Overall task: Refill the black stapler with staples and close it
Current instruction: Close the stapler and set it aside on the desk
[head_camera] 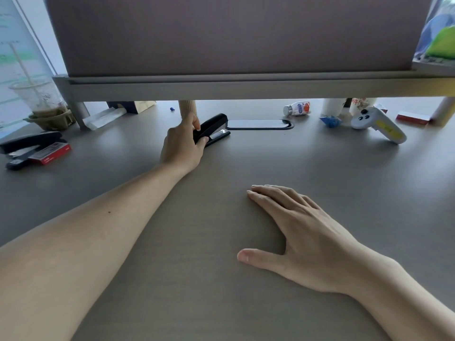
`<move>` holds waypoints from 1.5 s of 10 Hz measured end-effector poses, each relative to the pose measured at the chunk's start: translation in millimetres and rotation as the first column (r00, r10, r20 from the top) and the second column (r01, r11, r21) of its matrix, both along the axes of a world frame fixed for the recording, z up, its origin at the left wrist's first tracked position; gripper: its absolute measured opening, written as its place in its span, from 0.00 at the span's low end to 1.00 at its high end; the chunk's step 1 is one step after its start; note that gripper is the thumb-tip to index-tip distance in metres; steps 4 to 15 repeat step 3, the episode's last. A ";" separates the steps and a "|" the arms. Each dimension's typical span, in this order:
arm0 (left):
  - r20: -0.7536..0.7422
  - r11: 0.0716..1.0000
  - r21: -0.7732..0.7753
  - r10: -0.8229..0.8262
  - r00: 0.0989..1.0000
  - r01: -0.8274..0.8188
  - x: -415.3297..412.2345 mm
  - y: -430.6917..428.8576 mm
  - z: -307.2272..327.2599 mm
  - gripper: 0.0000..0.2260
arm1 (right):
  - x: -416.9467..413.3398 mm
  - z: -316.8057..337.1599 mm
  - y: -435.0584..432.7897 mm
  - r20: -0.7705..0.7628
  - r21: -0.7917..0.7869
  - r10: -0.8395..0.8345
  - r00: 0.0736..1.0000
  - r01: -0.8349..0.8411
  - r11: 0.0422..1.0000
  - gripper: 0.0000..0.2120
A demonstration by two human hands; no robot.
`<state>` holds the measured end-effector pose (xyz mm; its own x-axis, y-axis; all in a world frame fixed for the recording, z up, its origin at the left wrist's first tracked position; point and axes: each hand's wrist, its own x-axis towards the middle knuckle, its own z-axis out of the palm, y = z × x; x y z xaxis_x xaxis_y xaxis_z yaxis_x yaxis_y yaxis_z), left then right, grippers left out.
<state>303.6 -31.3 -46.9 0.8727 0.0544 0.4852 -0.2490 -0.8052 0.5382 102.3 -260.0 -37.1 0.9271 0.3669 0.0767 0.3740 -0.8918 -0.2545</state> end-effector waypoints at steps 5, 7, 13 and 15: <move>0.091 0.994 0.047 -0.106 0.990 0.102 -31.2 11.5 14.7 0.16 | -3.0 2.5 -0.5 -0.018 0.018 0.003 1.000 -0.003 1.000 0.52; 0.091 0.994 0.047 -0.106 0.990 0.102 -31.2 11.5 14.7 0.16 | -3.0 2.5 -0.5 -0.018 0.018 0.003 1.000 -0.003 1.000 0.52; 0.091 0.994 0.047 -0.106 0.990 0.102 -31.2 11.5 14.7 0.16 | -3.0 2.5 -0.5 -0.018 0.018 0.003 1.000 -0.003 1.000 0.52; 0.091 0.994 0.047 -0.106 0.990 0.102 -31.2 11.5 14.7 0.16 | -3.0 2.5 -0.5 -0.018 0.018 0.003 1.000 -0.003 1.000 0.52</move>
